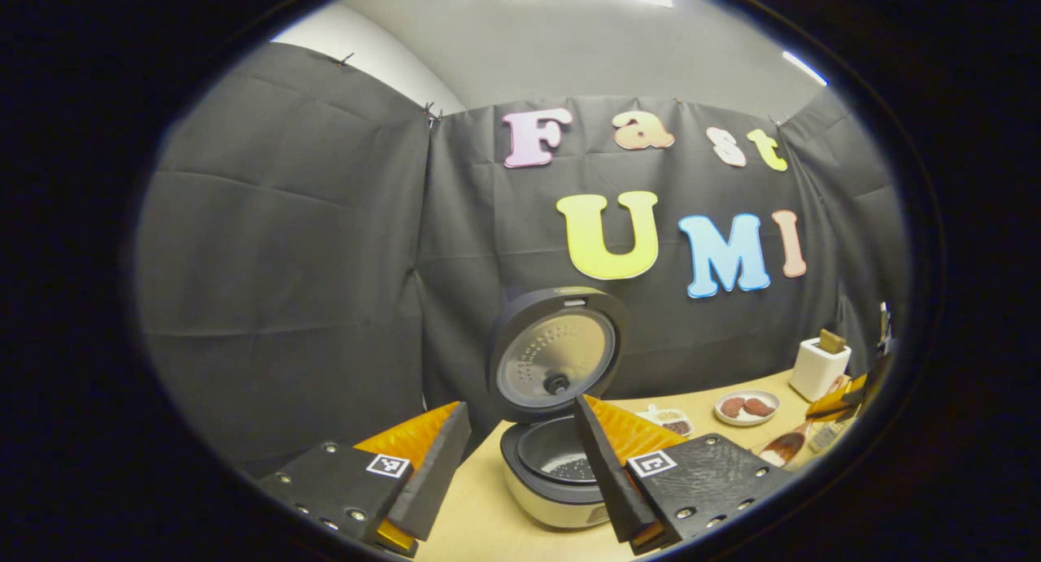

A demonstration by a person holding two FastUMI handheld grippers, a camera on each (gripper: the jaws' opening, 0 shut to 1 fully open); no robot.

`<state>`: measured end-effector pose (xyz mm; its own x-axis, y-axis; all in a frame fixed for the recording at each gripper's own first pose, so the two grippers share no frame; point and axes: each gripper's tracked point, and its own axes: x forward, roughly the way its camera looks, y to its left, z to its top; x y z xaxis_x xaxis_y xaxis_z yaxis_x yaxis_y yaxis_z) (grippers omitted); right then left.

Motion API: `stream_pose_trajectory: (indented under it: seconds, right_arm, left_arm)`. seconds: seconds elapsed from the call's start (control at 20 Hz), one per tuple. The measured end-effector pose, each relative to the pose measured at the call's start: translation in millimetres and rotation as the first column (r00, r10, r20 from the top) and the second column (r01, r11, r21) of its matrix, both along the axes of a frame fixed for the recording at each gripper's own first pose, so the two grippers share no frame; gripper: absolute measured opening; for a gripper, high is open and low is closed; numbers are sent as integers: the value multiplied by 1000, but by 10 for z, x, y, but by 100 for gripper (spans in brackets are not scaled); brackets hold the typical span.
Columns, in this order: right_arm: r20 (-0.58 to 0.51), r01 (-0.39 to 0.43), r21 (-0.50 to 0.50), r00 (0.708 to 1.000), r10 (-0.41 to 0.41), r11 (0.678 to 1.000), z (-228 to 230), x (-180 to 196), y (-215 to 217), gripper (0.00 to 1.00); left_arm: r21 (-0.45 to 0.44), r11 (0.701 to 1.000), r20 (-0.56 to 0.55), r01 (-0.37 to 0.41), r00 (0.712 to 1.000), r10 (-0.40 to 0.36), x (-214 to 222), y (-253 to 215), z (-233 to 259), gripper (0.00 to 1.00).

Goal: Close the left gripper, press the button to open the rice cooker; take a wooden spoon from the chopstick holder with the right hand, scoop a spoonful of rice and pour it into the rice cooker, then put the wooden spoon back into the chopstick holder.

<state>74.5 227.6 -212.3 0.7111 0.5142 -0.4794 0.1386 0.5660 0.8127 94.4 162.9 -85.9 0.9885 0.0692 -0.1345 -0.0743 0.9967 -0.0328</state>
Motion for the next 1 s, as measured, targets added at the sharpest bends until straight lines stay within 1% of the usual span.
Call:
stream_pose_trajectory:
  seconds: [0.05,0.1,0.35,0.6,0.9,0.95,1.0]
  right_arm:
    - [6,-6,10,1000,6,1000,59,32,42,5]
    - [9,-11,21,1000,11,1000,117,73,89,8]
    - [46,-63,39,997,62,997,390,252,454,8]
    - [90,-119,69,990,112,991,613,501,982,8]
    - [128,-191,88,976,179,978,789,643,1630,8]
    - [133,-203,86,973,191,975,792,666,1736,5]
    - [139,-215,82,969,203,973,782,694,1843,8]
  left_arm:
    - [-2,1000,1,-3,1000,3,7,14,3,81]
    - [-2,1000,1,-7,1000,7,6,36,-4,81]
    - [-7,999,-2,-39,999,39,-8,234,-53,81]
    - [-13,997,-22,-77,997,77,-28,465,-181,81]
    - [-13,991,-42,-133,990,132,-115,776,-288,80]
    - [-12,990,-45,-144,989,143,-136,830,-301,80]
    - [-10,988,-49,-155,987,154,-169,885,-327,80]
